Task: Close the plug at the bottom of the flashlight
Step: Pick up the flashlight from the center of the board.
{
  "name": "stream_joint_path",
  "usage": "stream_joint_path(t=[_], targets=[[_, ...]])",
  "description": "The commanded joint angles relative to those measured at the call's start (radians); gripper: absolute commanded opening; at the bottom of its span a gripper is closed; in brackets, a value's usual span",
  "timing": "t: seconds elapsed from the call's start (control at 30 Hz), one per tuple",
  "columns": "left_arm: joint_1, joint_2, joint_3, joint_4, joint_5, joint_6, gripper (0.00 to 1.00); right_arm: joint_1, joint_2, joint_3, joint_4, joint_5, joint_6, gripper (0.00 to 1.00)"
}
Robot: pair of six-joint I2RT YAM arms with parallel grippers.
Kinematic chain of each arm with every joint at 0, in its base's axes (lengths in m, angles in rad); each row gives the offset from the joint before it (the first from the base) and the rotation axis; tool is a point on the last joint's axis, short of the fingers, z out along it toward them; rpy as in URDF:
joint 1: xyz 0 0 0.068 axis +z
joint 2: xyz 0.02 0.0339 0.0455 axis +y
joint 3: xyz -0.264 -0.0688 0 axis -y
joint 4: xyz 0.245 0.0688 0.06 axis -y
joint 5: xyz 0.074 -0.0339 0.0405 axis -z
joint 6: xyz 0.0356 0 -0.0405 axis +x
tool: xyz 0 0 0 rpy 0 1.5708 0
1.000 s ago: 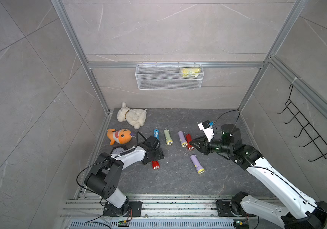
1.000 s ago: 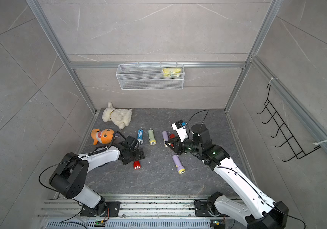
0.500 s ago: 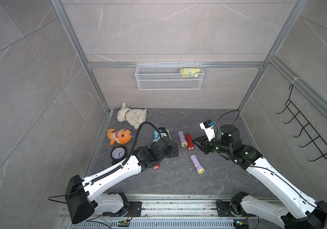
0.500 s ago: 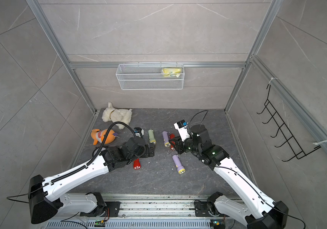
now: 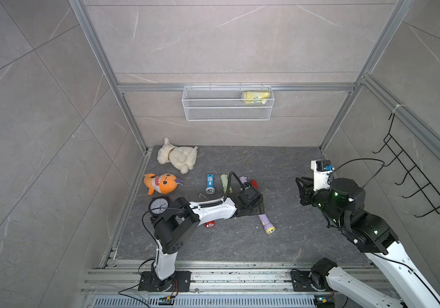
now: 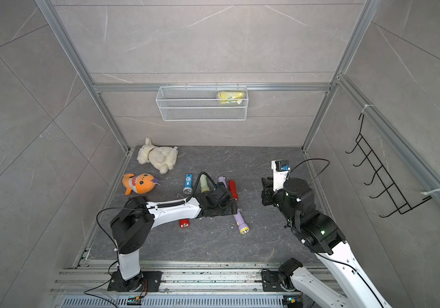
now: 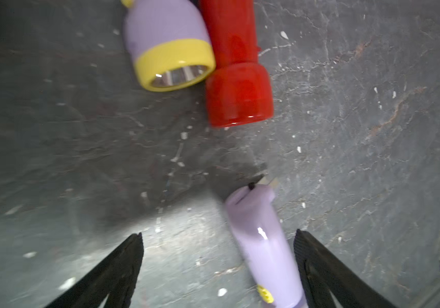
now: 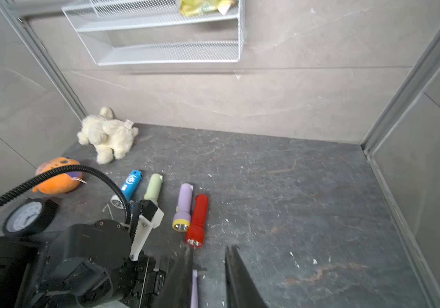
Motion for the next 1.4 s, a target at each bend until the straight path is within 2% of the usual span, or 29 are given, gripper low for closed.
stream_joint_path(t=[0.0,0.3,0.5,0.67,0.93,1.13,1.23,1.37], targets=[[-0.031,0.027,0.058,0.003,0.062,-0.102,0.92,-0.002,-0.018,-0.034,-0.047,0.054,0.021,0.26],[-0.124,0.173,0.274,-0.208,0.035,-0.114,0.92,-0.001,-0.050,-0.072,-0.032,0.064,-0.003,0.26],[-0.130,0.215,0.371,-0.441,-0.030,-0.074,0.92,-0.002,-0.079,-0.081,-0.023,0.035,0.001,0.27],[-0.128,0.250,0.413,-0.521,-0.073,-0.038,0.86,-0.002,-0.125,-0.103,-0.012,0.033,0.001,0.28],[-0.129,0.360,0.550,-0.605,-0.095,0.018,0.85,-0.002,-0.146,-0.108,-0.007,0.023,0.006,0.28],[-0.129,0.353,0.494,-0.569,-0.075,0.011,0.73,-0.002,-0.133,-0.108,-0.008,0.009,0.008,0.28],[-0.129,0.317,0.426,-0.504,-0.069,0.010,0.52,-0.002,-0.121,-0.108,-0.007,0.004,0.011,0.28],[-0.129,0.302,0.405,-0.481,-0.055,0.029,0.32,-0.002,-0.103,-0.106,-0.004,-0.003,0.014,0.28]])
